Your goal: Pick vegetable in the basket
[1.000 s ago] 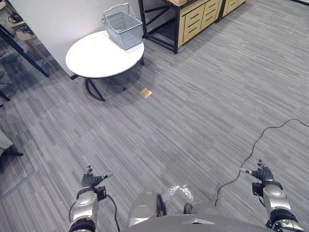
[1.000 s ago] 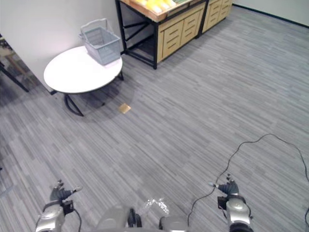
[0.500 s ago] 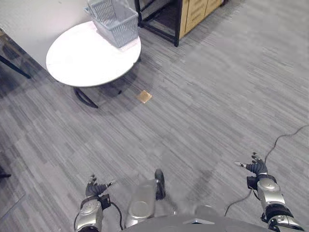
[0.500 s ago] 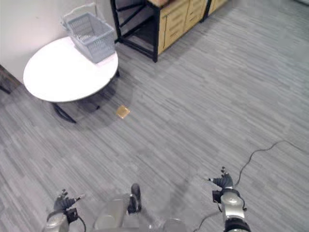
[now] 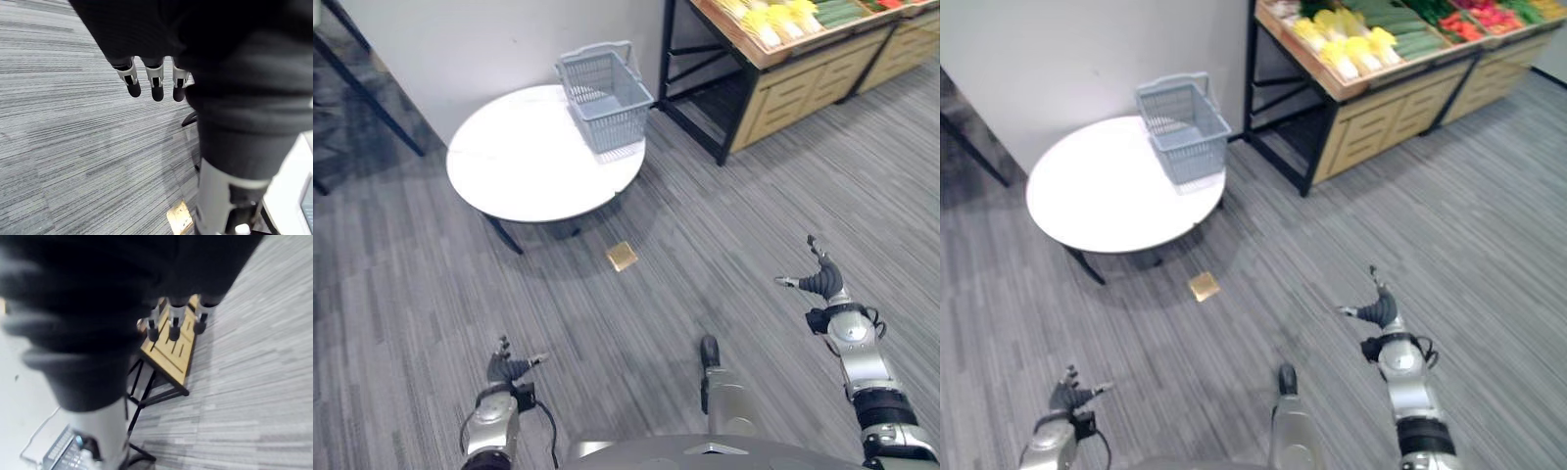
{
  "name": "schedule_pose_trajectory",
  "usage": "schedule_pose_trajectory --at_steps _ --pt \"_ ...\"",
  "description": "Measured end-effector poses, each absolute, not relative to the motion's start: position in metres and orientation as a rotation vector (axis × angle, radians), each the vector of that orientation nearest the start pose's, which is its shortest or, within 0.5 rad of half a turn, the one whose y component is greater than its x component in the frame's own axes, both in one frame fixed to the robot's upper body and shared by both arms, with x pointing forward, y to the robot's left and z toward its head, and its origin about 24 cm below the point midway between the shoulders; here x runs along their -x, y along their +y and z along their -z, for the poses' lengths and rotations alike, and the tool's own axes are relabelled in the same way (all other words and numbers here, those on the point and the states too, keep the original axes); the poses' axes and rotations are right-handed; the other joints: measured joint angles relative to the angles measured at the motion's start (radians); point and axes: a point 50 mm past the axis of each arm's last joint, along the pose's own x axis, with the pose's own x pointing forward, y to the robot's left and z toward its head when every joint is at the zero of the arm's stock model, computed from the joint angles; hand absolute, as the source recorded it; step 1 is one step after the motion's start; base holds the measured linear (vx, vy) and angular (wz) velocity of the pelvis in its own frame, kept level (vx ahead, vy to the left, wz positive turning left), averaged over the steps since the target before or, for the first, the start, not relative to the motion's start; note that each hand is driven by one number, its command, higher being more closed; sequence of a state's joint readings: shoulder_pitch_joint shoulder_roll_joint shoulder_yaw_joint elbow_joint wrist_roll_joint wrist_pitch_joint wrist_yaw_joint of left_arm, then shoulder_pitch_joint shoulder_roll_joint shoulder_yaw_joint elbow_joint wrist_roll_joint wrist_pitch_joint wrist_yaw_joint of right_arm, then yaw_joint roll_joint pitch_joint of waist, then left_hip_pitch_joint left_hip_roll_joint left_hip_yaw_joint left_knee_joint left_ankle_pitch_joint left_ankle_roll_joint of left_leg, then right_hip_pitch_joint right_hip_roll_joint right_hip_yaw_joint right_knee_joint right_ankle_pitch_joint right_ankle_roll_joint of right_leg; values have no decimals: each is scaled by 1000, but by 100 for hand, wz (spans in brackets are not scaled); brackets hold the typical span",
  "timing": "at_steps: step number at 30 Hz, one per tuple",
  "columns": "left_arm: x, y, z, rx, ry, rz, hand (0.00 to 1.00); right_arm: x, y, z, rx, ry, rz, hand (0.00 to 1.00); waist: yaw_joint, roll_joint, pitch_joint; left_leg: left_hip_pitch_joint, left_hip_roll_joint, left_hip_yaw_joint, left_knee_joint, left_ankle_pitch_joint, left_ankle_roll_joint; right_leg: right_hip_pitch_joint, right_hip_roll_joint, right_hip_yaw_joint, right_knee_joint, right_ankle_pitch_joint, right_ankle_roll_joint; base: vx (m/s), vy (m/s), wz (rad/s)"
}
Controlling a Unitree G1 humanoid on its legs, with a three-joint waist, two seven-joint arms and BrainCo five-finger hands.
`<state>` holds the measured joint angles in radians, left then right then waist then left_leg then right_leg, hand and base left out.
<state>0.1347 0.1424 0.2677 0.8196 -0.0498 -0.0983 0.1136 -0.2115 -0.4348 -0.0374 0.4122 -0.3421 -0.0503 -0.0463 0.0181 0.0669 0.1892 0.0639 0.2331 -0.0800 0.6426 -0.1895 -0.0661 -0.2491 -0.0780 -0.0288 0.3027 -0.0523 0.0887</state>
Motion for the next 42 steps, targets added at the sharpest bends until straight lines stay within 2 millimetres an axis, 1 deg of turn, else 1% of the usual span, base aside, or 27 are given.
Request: schedule_pose_trajectory --at_steps 1,3,5,6,9,10,11,12,13,14,17,18,19,20,22,23,24,25,26,27,29,30,31,32,35,39,42 --pt "-115 251 128 -35 831 -471 0 -295 -253 -46 772 108 84 0 6 2 12 -48 29 26 118 57 -2 61 7 -23 -30 -6 -26 502 -373 42" --pt "-110 246 131 -28 848 -463 0 -307 -239 -57 784 48 47 0 41 0 23 -117 90 196 293 35 14 211 5 -49 -117 -22 -57 470 -298 25" --pt "-102 247 133 -33 865 -469 0 -320 -227 -74 793 -24 26 0 57 -2 24 -191 91 330 287 -6 36 308 -4 -71 -200 -35 -70 444 -223 29" --pt "-101 247 133 -33 867 -470 0 -324 -225 -80 794 -44 24 0 58 -3 25 -214 78 363 252 -21 35 325 -9 -75 -216 -40 -68 347 -81 34" --pt "-94 245 135 -28 886 -472 0 -336 -216 -100 848 -116 12 0 73 -15 32 -277 -32 479 -71 -36 29 392 -48 -117 -263 -56 -38 367 37 22" --pt "-93 244 136 -22 888 -476 0 -337 -218 -103 861 -121 13 0 79 -18 34 -282 -66 494 -201 11 33 416 -57 -132 -275 -66 -22 428 131 26" --pt "-92 242 137 -12 893 -479 0 -340 -218 -109 888 -137 9 0 87 -22 36 -279 -102 499 -367 146 55 443 -69 -144 -283 -86 2 539 184 26" --pt "-88 242 138 -9 904 -489 0 -344 -212 -115 902 -161 3 0 101 -42 39 -234 -151 511 -434 202 116 467 -91 -148 -289 -93 17 453 152 34" --pt "-90 241 137 -7 894 -486 0 -347 -209 -120 915 -178 0 0 94 -56 38 -234 -164 507 -437 200 121 469 -100 -159 -291 -85 18 434 147 40" --pt "-97 239 137 0 880 -480 0 -356 -206 -133 931 -210 11 0 90 -67 41 -256 -155 505 -366 152 160 486 -99 -160 -307 -59 39 320 105 38" --pt "-97 232 138 20 883 -477 0 -368 -198 -146 957 -236 5 0 120 -67 40 -207 -139 508 -282 90 196 560 -100 -145 -302 23 39 404 130 8" --pt "-94 231 139 22 891 -478 0 -369 -192 -150 963 -268 -7 0 137 -70 31 -165 -148 509 -311 84 187 552 -101 -131 -241 38 36 279 93 -14" --pt "-90 230 140 18 903 -478 0 -369 -187 -151 989 -288 -19 0 145 -68 16 -114 -164 501 -381 65 157 509 -102 -115 -117 26 41 278 106 -9" --pt "-88 231 141 7 909 -472 0 -369 -185 -151 995 -291 -22 0 143 -66 13 -83 -171 491 -427 52 141 469 -105 -107 -20 13 59 277 99 15" --pt "-87 240 140 -62 931 -440 0 -370 -177 -140 963 -262 -40 0 126 -126 46 17 -238 446 -520 55 137 247 -145 25 502 19 138 262 37 49" --pt "-89 241 141 -73 937 -433 0 -370 -177 -136 963 -247 -41 0 124 -132 54 34 -244 437 -521 53 140 205 -140 54 601 3 135 269 -11 80" --pt "-93 241 140 -92 937 -414 0 -369 -176 -130 971 -222 -43 0 110 -131 56 60 -245 406 -520 46 143 139 -124 64 693 -46 97 353 -37 98" --pt "-100 241 139 -110 921 -393 0 -369 -174 -129 969 -224 -47 0 99 -118 63 81 -238 371 -529 46 143 90 -115 44 662 -89 37 352 -51 103" --pt "-106 239 137 -117 907 -379 0 -369 -175 -130 970 -227 -43 0 96 -113 67 89 -235 350 -536 46 143 71 -112 30 616 -112 25 286 -63 109" --pt "-118 236 134 -121 877 -356 0 -369 -177 -131 969 -225 -33 0 84 -103 73 91 -222 304 -541 46 141 49 -102 13 460 -127 1 196 -114 118" --pt "-133 228 130 -145 829 -297 0 -369 -182 -136 958 -233 -5 0 72 -96 74 71 -207 241 -537 37 105 53 -94 18 134 -104 1 258 -234 115" --pt "-140 227 126 -184 807 -259 0 -369 -188 -140 950 -235 25 0 74 -112 72 56 -213 209 -535 29 77 52 -96 34 -61 -3 6 250 -272 80" --pt "-141 229 124 -209 798 -239 0 -369 -191 -141 945 -230 44 0 82 -134 73 58 -222 189 -534 18 56 54 -105 49 -127 121 10 270 -355 75" --pt "-140 223 127 -220 810 -200 0 -369 -195 -140 949 -224 55 0 91 -123 75 59 -209 170 -529 1 25 63 -100 28 -126 109 21 290 -352 46" --pt "-137 206 130 -213 811 -140 0 -369 -198 -144 965 -232 69 0 84 -65 67 35 -114 180 -538 -7 -16 81 -24 -24 -188 111 -5 260 -272 25" --pt "-144 202 127 -218 781 -120 0 -375 -208 -155 994 -226 107 0 79 -55 78 13 -85 177 -559 4 -34 78 7 -46 -225 119 -25 158 -136 9" --pt "-148 202 125 -227 757 -114 0 -389 -215 -195 1026 -283 172 0 79 -50 96 -48 -93 172 -552 5 -34 52 -2 -47 -289 162 -29 9 7 6"
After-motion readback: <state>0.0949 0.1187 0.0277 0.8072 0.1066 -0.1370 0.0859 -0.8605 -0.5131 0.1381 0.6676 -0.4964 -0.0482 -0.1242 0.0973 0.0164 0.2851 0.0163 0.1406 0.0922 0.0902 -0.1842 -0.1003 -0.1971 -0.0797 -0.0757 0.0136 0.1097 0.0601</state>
